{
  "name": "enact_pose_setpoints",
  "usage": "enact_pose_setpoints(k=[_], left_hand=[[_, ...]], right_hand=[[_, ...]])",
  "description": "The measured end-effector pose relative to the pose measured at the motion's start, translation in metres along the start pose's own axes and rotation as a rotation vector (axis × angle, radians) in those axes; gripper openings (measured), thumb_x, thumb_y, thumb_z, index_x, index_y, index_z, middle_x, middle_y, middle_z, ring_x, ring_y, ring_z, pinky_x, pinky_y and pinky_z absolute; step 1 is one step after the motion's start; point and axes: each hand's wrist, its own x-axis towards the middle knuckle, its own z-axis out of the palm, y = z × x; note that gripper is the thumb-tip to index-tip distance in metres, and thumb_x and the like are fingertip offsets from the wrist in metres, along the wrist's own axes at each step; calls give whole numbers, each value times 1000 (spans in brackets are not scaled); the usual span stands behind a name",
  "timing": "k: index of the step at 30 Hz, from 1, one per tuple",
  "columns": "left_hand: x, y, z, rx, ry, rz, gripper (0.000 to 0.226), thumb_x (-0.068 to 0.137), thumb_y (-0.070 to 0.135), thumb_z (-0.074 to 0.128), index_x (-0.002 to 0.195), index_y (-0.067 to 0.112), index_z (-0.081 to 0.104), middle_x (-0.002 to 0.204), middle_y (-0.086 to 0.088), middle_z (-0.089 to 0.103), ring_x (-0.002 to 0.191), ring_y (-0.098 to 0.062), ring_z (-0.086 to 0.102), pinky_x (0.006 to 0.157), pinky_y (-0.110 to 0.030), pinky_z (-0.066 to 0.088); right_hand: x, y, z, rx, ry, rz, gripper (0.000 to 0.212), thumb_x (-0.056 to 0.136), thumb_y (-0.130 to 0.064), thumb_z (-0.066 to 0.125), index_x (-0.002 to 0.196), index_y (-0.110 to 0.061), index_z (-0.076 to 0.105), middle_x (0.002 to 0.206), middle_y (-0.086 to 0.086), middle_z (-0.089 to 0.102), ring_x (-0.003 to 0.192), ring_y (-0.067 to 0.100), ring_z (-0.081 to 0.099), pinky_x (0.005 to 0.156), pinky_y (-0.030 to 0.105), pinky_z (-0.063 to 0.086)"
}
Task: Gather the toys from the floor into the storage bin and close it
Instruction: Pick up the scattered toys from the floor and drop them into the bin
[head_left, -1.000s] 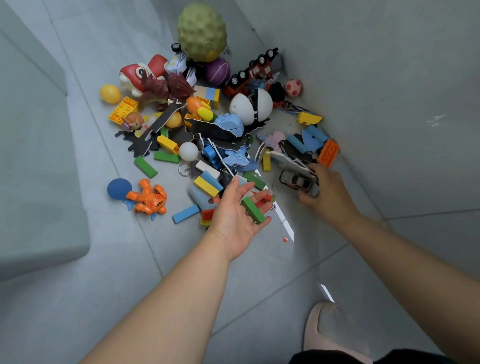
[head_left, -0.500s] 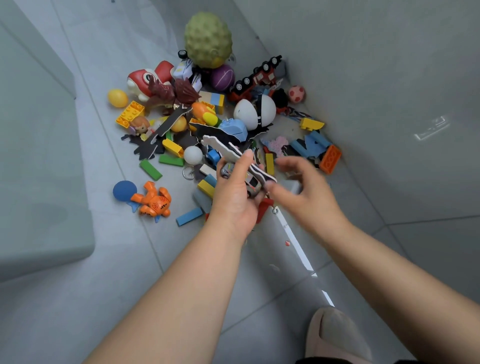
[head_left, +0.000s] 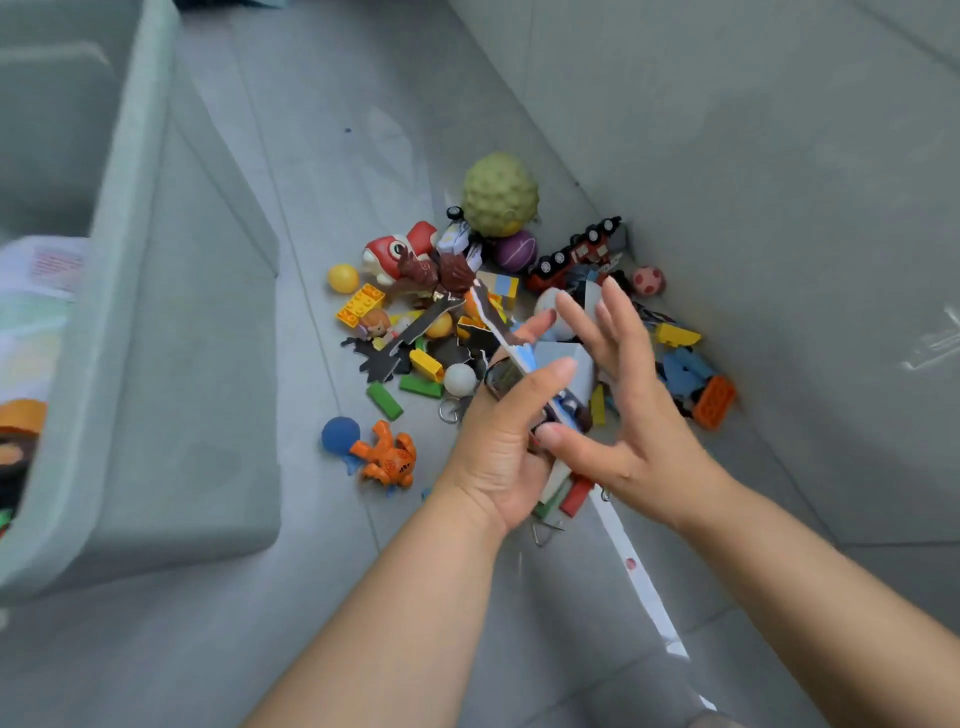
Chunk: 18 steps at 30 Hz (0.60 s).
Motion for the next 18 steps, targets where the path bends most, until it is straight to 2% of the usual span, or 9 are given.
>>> enact_pose_setpoints(k=[2,4,7,10,11,13,15,16,18], left_hand=[[-8,20,3,59,18,88,57,67,17,69,123,25,58,121,-10,63,113,-29,58,95,-43,48],[-18,46,8,151,6,177,59,64,17,68,122,25,59,110,-6,64,105,-26,58,95,-43,47],[-34,98,17,321,-17,294,58,63,15,69,118,27,62,104,-3,65,100,-21,59,97,-40,45],[-59,168,16,555,97,402,58,64,11,71,118,28,62,92,-4,64,88,-18,61,86,-34,51],[-71,191,11,627,156,444,55,65,9,70,116,28,62,84,-1,64,81,-15,62,80,-29,52],[-99,233,-11,818,336,525,51,66,9,71,110,32,61,77,10,66,74,-5,62,75,-18,51],[-126,260,-53,1040,628,531,50,68,6,74,102,40,58,88,16,69,76,-1,62,73,-16,48],[-138,266,-78,1137,777,485,51,68,5,73,101,41,57,97,11,69,77,-4,62,72,-19,47],[-156,263,-123,1251,987,272,59,65,10,75,116,33,56,115,-3,65,85,-16,61,79,-29,50]], right_hand=[[2,-17,5,155,-13,1,100,79,-49,61,148,-14,-3,155,-5,18,143,7,14,115,23,19],[8,-40,11,241,6,-41,91,79,-45,64,148,-24,9,153,-12,24,142,10,23,113,31,27],[35,-76,20,302,38,-115,71,79,-34,65,141,-31,29,142,-12,43,133,15,41,107,44,38],[77,-124,39,329,-50,-163,66,78,-37,65,136,-40,33,124,-14,56,119,10,55,99,37,47],[90,-140,50,306,-110,-177,65,78,-41,63,135,-45,32,121,-16,57,117,6,55,97,33,48],[112,-168,79,156,-254,-208,66,79,-46,60,133,-54,23,129,-22,50,122,-2,48,103,26,43],[125,-184,111,-102,-385,-270,75,84,-41,60,141,-44,12,142,-17,38,131,2,36,108,20,31],[127,-190,126,-211,-433,-294,77,87,-39,59,145,-36,9,146,-12,34,134,7,31,107,19,25],[126,-192,151,-343,-480,-322,74,89,-37,55,147,-27,11,149,-6,30,138,12,19,110,21,15]])
